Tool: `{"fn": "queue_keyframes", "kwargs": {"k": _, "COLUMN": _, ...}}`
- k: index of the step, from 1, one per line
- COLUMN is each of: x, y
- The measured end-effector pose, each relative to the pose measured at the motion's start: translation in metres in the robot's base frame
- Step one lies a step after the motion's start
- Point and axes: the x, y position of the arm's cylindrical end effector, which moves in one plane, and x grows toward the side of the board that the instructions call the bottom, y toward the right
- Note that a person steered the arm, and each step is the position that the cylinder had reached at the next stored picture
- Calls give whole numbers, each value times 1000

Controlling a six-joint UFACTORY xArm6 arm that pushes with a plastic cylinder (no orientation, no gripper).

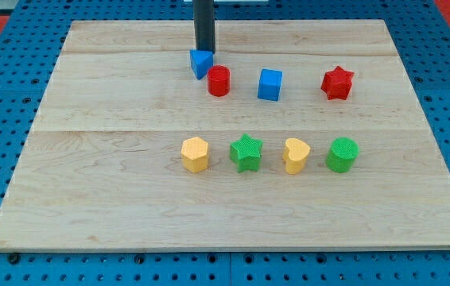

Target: Move the triangle diagonally to the green star

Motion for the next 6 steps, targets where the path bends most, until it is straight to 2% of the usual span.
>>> {"fn": "queue_keyframes", "kwargs": {"k": 4, "x": 1, "y": 6}}
{"fn": "queue_keyframes", "kwargs": {"k": 6, "x": 27, "y": 13}}
